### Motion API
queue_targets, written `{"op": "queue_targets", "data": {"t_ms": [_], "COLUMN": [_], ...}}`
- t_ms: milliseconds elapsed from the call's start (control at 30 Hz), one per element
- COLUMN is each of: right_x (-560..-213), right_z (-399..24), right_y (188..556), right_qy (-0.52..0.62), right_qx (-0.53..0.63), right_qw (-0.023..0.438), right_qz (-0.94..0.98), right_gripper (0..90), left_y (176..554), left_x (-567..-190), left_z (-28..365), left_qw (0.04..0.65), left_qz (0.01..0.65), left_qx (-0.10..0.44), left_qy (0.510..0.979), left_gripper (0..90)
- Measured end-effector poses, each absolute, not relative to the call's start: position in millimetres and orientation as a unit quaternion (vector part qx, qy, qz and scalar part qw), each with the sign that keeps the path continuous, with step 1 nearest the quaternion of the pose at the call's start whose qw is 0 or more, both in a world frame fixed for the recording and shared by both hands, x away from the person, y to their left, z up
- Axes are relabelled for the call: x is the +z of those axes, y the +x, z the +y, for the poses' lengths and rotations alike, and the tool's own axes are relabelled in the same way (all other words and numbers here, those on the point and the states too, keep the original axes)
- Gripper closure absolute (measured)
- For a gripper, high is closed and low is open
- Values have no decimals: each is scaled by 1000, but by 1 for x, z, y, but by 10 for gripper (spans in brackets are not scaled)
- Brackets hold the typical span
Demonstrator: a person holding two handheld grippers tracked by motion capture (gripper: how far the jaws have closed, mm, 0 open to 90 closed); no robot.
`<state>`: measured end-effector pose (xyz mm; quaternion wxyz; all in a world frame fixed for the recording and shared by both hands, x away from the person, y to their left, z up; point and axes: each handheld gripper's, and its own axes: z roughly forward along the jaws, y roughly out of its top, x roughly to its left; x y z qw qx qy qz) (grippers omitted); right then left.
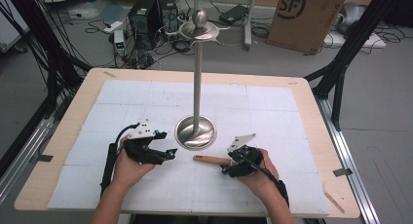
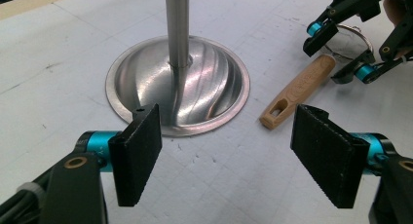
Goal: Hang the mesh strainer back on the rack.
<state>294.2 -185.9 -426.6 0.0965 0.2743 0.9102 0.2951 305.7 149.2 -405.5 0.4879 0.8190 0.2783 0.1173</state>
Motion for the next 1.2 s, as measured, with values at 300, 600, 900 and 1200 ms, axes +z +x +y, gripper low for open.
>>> {"op": "queue_targets", "data": {"t_ms": [300,600,900,1200], "right_x": [-428,-426,-423,-424], "right_z": [-187,-190,-198,-191], "right_y": [296,295,291,293], "right_qy": [274,268,267,256], "right_qx": [287,289,278,254], "right_qw": [78,65,58,66], "right_qz": [915,917,921,930], "right_gripper": [585,638,675,641], "left_y": [306,306,307,306], "left_x": [-406,-407,-407,-407], "left_z": [149,148,147,148], "left_qw": [487,485,483,484], "left_qz": [280,280,276,277], "left_qx": [117,115,115,114], "left_qy": [819,821,823,822], "left_gripper": [279,281,281,281]}}
